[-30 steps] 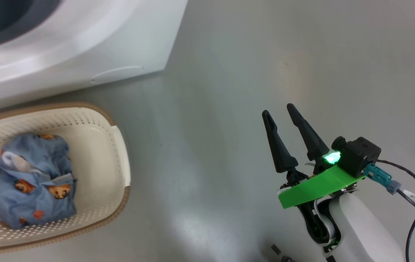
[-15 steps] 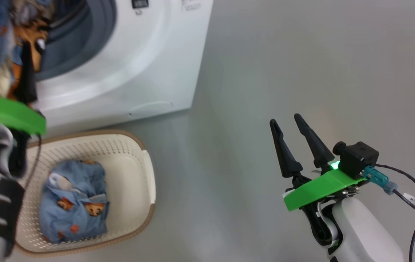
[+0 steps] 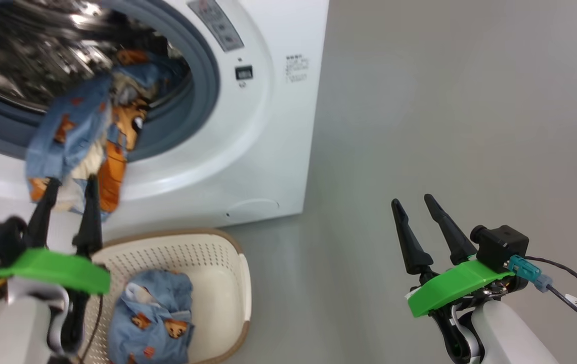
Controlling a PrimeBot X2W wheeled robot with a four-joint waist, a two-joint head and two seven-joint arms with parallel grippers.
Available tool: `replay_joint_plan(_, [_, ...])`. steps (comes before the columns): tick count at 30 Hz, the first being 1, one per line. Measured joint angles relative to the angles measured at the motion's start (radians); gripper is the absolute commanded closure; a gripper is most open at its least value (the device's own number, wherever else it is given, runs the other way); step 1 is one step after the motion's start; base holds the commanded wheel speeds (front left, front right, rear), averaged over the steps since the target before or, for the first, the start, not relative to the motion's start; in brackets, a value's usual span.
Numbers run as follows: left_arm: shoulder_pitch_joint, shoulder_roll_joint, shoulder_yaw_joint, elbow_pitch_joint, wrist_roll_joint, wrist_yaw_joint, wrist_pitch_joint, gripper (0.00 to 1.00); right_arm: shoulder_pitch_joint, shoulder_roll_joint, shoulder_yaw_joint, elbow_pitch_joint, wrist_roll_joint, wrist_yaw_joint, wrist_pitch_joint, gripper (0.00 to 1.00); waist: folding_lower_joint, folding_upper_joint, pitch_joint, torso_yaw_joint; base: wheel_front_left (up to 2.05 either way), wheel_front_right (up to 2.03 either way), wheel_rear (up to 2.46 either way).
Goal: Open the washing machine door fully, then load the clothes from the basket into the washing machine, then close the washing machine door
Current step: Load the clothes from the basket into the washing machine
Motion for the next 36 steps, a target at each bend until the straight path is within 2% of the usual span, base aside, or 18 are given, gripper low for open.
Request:
replay_joint_plan(9, [0.235, -0.026, 0.082, -0.171, 0.051, 0.03, 0.0, 0.0, 0.03, -0.018, -0.001, 0.001, 0.0, 0.0, 0.0, 0.0, 0.0, 0.0, -0.109, 0.038, 0.0, 0.0, 0.0])
replay_joint_plan(19, [0.408, -0.037, 0.135, -0.311, 0.088, 0.059, 0.0, 0.0, 0.037, -0.026, -0.002, -0.002, 0.0, 0.0, 0.0, 0.0, 0.0, 0.0, -0.161, 0.061, 0.0, 0.0, 0.0])
replay_joint_plan(23, [0.441, -0.057, 0.138, -0.344, 0.096, 0.068, 0.0, 0.0, 0.04, -0.039, -0.013, -0.005, 0.0, 0.0, 0.0, 0.0, 0.0, 0.0, -0.168, 0.069, 0.0, 0.0, 0.0])
replay_joint_plan(36, [0.444, -0.071, 0.147, -0.373, 0.102, 0.077, 0.0, 0.0, 0.04, -0.044, -0.015, -0.006, -0.009, 0.0, 0.0, 0.0, 0.0, 0.0, -0.17, 0.074, 0.0, 0.0, 0.0])
